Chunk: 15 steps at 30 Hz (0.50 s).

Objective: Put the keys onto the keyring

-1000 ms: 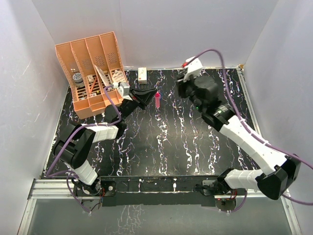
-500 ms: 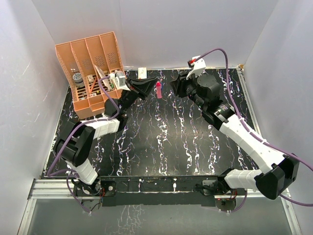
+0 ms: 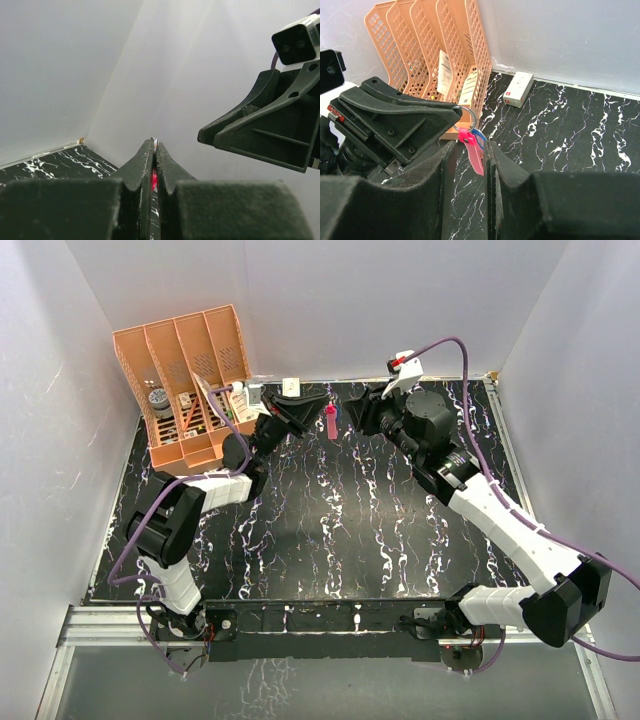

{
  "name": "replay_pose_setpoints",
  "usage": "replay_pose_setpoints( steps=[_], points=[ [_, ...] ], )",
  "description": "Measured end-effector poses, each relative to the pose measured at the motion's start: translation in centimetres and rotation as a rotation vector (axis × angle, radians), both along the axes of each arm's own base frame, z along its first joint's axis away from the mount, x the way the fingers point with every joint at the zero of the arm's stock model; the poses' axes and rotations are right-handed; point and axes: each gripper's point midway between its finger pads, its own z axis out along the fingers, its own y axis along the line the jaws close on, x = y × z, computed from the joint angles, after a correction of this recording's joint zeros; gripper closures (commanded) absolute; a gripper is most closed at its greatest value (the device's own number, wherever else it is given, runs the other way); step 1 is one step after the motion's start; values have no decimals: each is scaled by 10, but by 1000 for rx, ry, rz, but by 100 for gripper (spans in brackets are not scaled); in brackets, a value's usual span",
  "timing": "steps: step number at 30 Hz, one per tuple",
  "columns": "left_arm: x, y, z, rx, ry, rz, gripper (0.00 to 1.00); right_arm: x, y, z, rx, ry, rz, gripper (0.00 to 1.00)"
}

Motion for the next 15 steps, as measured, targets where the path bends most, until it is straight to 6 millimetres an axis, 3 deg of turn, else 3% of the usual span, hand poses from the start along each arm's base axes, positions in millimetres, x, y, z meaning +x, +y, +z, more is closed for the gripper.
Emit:
replay_pose_setpoints(
  steps=[10, 15],
  points=[
    [-1, -2, 19, -59, 16, -47, 100, 9, -1, -9, 35, 43, -13, 74],
    [0, -4, 16, -69, 41, -70, 100, 13, -1, -12, 49, 60, -13, 74]
  ],
)
